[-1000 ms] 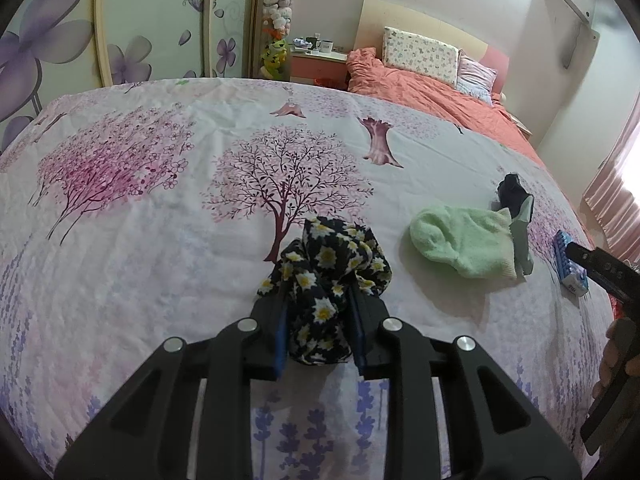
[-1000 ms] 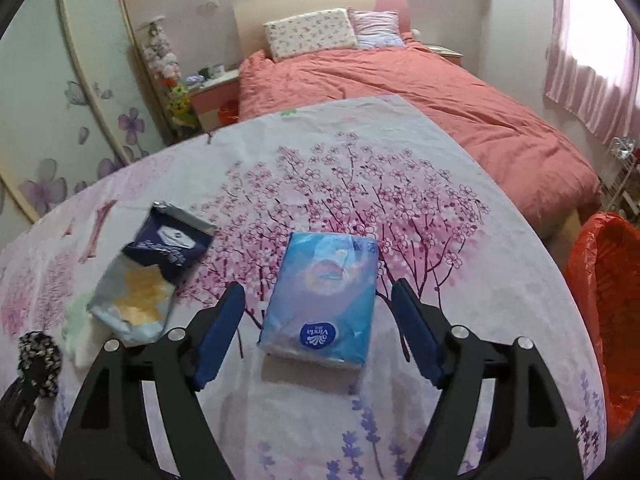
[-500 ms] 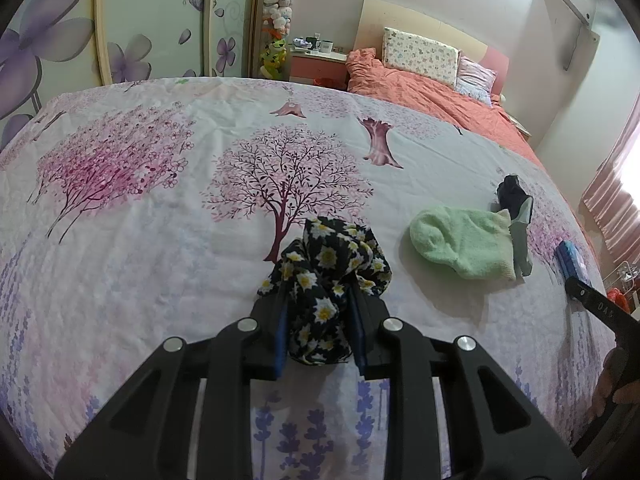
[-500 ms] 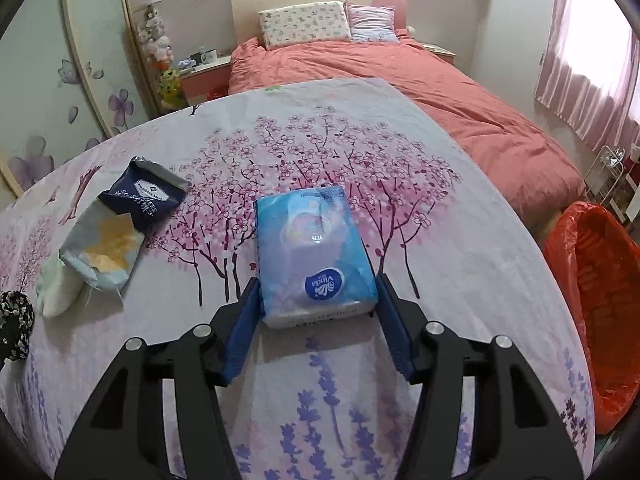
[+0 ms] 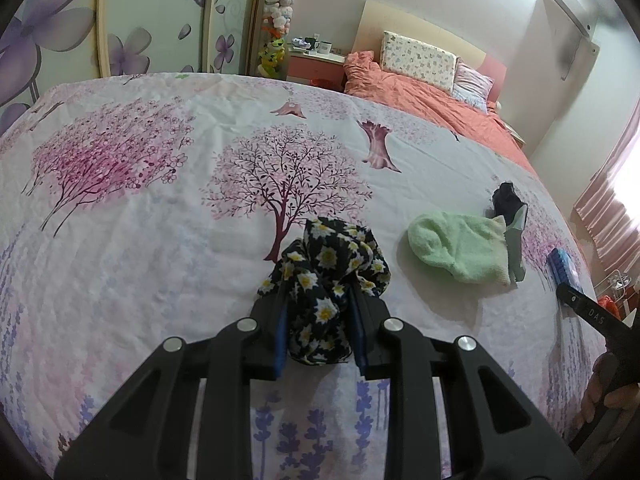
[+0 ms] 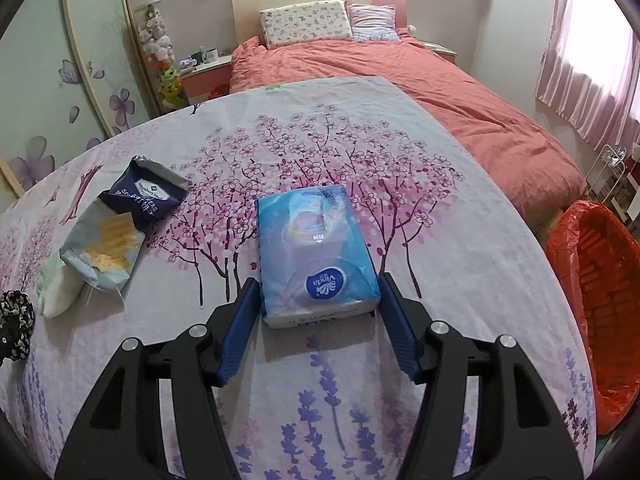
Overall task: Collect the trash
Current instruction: 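Grasp the floral scrunchie with the left tool while the right tool grasps the blue tissue pack, then carry the scrunchie and tissue pack over the basket and open both tools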
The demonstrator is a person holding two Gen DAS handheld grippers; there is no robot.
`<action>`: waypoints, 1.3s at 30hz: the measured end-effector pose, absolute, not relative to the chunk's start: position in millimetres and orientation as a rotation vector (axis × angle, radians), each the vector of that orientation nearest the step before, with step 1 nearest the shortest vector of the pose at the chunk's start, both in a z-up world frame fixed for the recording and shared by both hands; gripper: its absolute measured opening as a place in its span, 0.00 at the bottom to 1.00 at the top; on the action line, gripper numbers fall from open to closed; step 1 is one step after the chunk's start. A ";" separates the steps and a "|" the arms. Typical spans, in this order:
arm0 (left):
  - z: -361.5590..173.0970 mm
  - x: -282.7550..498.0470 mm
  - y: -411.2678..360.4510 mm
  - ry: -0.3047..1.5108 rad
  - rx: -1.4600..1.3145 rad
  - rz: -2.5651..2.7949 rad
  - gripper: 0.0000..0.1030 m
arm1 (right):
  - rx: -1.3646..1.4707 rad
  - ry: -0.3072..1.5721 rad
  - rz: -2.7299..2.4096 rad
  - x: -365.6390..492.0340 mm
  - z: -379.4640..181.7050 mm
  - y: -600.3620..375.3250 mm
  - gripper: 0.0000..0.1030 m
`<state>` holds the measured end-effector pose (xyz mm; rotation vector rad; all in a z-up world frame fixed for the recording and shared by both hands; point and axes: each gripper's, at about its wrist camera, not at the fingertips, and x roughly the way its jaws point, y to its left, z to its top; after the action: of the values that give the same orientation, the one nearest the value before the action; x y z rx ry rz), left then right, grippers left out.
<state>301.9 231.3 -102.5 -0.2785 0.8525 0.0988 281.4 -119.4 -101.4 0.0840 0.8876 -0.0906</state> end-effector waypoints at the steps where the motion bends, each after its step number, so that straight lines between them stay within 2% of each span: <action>1: -102.4 302.0 231.2 0.853 -0.278 0.099 0.26 | 0.081 0.888 -0.090 281.4 -101.4 -118.7 0.61; 4: -102.0 303.4 227.2 0.858 -0.254 0.103 0.28 | 0.066 0.891 -0.081 282.5 -101.6 -115.8 0.65; 6: -101.5 304.7 222.0 0.863 -0.224 0.102 0.33 | 0.064 0.892 -0.075 284.2 -101.3 -115.5 0.66; 9: -101.0 306.6 216.9 0.869 -0.190 0.113 0.34 | 0.061 0.892 -0.070 285.6 -101.5 -115.3 0.65; 11: -100.7 307.5 215.7 0.871 -0.178 0.120 0.34 | 0.059 0.891 -0.070 285.5 -101.2 -115.1 0.62; 12: -100.5 308.4 215.2 0.871 -0.173 0.125 0.34 | 0.058 0.888 -0.068 285.5 -100.8 -114.6 0.54; 13: -100.8 309.3 214.9 0.872 -0.169 0.130 0.34 | 0.060 0.883 -0.066 285.0 -100.1 -115.2 0.52; 17: -99.1 312.3 213.2 0.864 -0.154 0.135 0.20 | 0.074 0.876 -0.046 280.0 -99.1 -118.7 0.50; 20: -95.0 308.9 211.9 0.850 -0.146 0.133 0.17 | 0.107 0.868 -0.029 271.5 -98.0 -125.9 0.50; 27: -72.7 292.6 205.9 0.784 -0.123 0.127 0.17 | 0.140 0.833 -0.017 255.0 -86.4 -138.9 0.49; 39: -16.4 263.3 149.8 0.703 -0.089 0.012 0.17 | 0.144 0.683 0.018 213.8 -31.5 -162.7 0.49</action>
<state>263.3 149.8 -16.4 -0.0885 0.7027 0.0123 213.8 -162.7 -31.5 0.1441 0.6827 0.0181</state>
